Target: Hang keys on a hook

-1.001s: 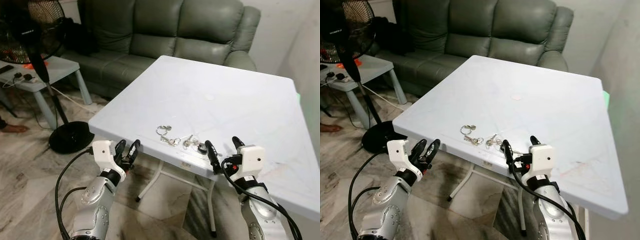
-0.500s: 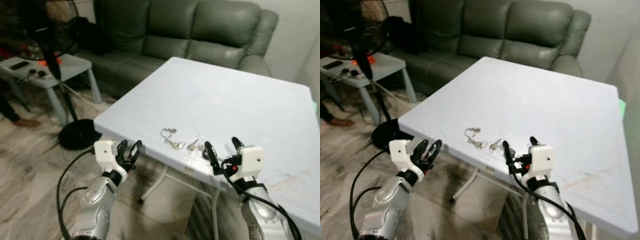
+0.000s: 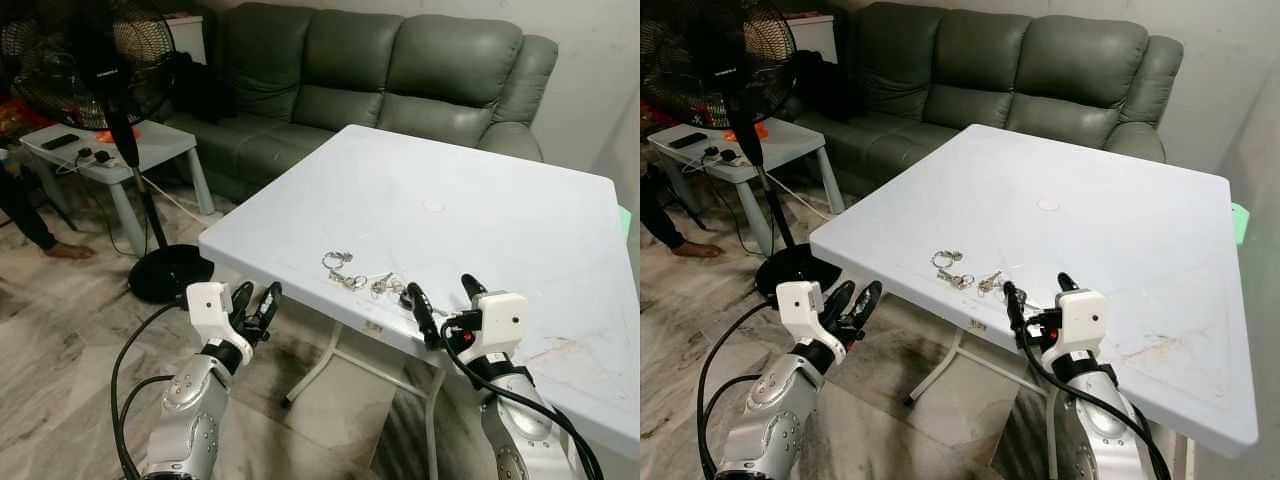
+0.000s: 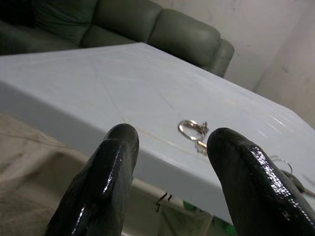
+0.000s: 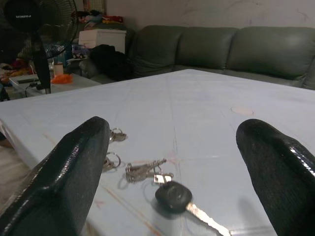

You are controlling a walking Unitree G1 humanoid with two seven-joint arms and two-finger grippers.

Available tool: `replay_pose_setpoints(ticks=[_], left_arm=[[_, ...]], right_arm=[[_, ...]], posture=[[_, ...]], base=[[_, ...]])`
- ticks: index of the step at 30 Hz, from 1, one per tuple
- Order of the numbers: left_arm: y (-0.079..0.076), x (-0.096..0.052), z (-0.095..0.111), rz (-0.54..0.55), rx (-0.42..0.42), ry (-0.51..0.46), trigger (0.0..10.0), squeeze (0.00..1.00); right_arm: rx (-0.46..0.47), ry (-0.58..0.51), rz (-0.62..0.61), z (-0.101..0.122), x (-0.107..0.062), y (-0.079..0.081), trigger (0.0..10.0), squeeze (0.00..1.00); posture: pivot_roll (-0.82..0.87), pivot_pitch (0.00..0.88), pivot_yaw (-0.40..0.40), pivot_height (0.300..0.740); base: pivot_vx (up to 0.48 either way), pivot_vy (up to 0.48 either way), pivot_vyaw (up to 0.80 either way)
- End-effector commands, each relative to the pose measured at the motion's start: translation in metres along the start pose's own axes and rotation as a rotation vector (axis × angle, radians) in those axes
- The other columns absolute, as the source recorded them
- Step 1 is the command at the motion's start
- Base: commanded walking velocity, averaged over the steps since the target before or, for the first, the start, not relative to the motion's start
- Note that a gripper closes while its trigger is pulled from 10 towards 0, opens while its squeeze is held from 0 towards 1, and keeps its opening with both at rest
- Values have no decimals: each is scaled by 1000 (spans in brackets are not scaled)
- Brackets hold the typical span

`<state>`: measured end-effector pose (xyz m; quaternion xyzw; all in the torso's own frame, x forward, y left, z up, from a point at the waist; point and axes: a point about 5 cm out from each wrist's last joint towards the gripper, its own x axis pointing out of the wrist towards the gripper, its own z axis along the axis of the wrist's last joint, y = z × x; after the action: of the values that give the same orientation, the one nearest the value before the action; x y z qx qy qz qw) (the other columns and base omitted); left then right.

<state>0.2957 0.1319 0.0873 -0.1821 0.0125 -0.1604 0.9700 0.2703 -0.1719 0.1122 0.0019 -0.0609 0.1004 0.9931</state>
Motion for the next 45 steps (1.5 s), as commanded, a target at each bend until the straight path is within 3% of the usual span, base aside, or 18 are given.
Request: replay_pose_setpoints(ticks=[1, 19, 28, 45], left_arm=[[-1, 2, 4, -10, 17, -5, 10000, 0], [-2, 4, 5, -14, 18, -15, 10000, 0], [-5, 4, 2, -28, 33, -9, 10000, 0], [-29, -4, -10, -182, 113, 20, 10000, 0]], right_arm=[[9, 5, 4, -1, 1, 1, 10000, 0], [7, 1, 5, 0, 3, 0, 10000, 0], [3, 2, 5, 0, 3, 0, 10000, 0], [-57, 19, 47, -2, 1, -8, 10000, 0]], posture=[[17, 0, -3, 740], [19, 0, -6, 740], [18, 0, -6, 740], [17, 0, -8, 740]], base=[[311, 0, 0], [315, 0, 0], [0, 0, 0], [0, 0, 0]])
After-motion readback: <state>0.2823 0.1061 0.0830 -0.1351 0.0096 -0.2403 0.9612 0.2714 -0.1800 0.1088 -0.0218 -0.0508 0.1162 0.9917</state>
